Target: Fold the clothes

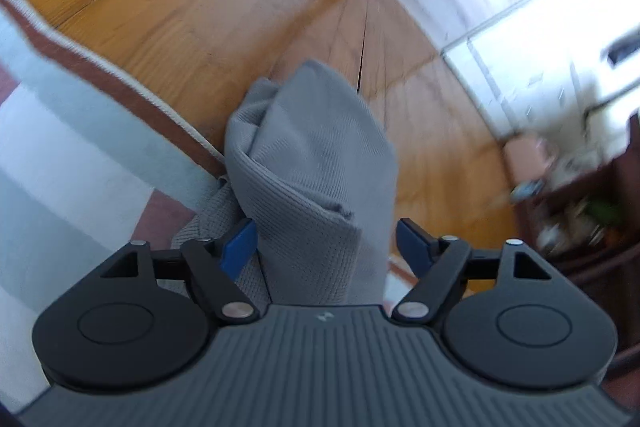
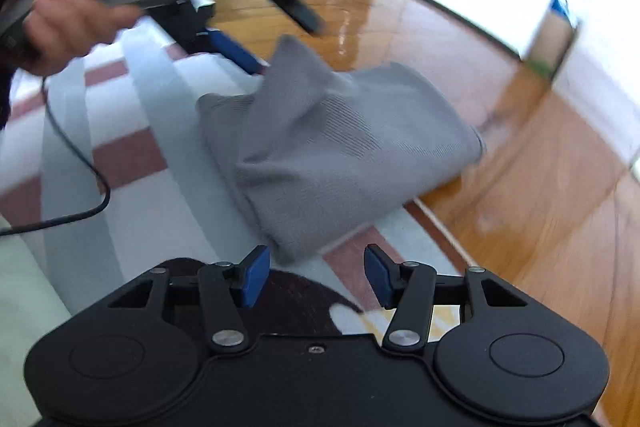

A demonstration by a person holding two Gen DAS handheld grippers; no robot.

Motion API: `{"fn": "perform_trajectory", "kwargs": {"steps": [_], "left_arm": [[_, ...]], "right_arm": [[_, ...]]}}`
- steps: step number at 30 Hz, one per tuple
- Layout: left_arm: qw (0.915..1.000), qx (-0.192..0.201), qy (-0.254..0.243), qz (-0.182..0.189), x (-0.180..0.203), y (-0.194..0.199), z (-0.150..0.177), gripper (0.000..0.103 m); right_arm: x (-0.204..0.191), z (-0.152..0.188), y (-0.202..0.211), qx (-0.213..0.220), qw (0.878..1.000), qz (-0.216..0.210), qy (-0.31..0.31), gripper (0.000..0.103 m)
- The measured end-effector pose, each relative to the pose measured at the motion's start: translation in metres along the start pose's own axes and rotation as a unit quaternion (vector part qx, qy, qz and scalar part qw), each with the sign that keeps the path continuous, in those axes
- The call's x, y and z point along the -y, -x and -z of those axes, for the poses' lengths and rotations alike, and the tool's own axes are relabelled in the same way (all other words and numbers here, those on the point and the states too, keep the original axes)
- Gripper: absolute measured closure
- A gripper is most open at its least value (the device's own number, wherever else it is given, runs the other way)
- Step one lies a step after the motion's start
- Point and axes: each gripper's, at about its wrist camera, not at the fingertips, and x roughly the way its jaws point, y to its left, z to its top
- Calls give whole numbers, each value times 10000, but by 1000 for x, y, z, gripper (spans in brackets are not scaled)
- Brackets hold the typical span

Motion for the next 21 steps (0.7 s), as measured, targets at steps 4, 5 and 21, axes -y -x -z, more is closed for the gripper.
{"fn": "perform_trajectory", "kwargs": {"steps": [4,5,21], "left_arm": [[9972,-372,-551,-340,6,-37,8,19],[9955,-393,-605,-608,3,-41,10,52],[9575,-29,-363,-2862,-8,24,28,48]], "right_arm": [[-17,-20,-29,-4,9996,90,282,45],[-21,-25,-36,-10,9989,220,408,46],[-24,-11,-18,-43,9974,641,-311,89]]}}
